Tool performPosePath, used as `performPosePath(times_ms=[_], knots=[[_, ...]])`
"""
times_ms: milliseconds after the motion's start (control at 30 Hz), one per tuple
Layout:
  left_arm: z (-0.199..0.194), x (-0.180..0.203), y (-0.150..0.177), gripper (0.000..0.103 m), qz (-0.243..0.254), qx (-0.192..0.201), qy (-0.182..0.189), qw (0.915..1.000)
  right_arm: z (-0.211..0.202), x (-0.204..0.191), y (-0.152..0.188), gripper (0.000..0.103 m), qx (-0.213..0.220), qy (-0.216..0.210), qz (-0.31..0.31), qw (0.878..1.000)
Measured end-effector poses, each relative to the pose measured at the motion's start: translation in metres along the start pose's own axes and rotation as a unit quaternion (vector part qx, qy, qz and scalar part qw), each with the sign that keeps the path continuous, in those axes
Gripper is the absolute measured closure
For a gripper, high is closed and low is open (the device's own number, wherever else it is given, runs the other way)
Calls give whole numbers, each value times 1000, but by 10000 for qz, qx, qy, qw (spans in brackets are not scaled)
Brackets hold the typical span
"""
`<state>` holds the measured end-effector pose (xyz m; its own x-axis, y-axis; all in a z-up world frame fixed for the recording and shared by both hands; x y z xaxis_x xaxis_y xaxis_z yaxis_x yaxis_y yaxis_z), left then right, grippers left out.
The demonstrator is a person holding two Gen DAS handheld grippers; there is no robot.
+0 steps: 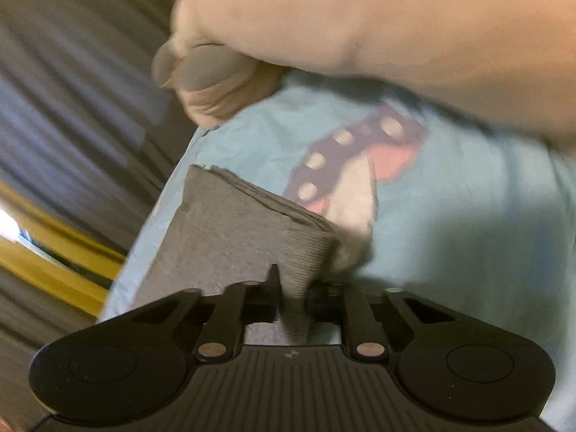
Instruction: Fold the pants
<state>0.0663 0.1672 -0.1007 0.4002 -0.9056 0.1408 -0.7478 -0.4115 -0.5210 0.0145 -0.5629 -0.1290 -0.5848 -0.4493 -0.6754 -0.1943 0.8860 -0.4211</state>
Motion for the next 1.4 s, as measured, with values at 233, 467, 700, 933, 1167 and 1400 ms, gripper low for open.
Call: performPosePath(times_ms=[233, 467, 700, 933, 1167, 1400], knots=[[-1, 0, 0, 6, -1, 9, -6, 10000, -55, -174, 59, 94, 794, -376, -3688, 9253], [-6, -3, 2, 6, -118, 93, -10, 9999, -87, -279, 273, 93, -180, -2152, -5885, 7791], [-6, -5, 2, 6, -167, 96, 54, 9998, -58, -243, 383, 62, -2103, -1953, -6007, 7461], [-2, -5, 2, 6, -138, 54, 121, 9998, -62, -236, 271, 6, -2004, -1975, -3871, 8781], [-11, -3, -1, 6, -3, 195, -141, 9997, -34, -167, 222, 4, -2303, -503, -2575, 9371], [-64, 83, -11, 3, 491, 1071, 872, 9892, -57, -148, 183, 4, -1313, 10, -2468, 9601]])
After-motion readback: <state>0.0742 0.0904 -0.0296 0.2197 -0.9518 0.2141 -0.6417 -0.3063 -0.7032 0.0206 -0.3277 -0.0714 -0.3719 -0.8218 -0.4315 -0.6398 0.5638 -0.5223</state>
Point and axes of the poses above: each gripper's, at about its wrist camera, not at the fingertips, and z roughly the way its jaws point, x to its right, y to its underside, the point moved 10 cm from there along z, roughly the way its jaws point, and after that the axes turned 8 degrees about z, right-handed, at the moved point
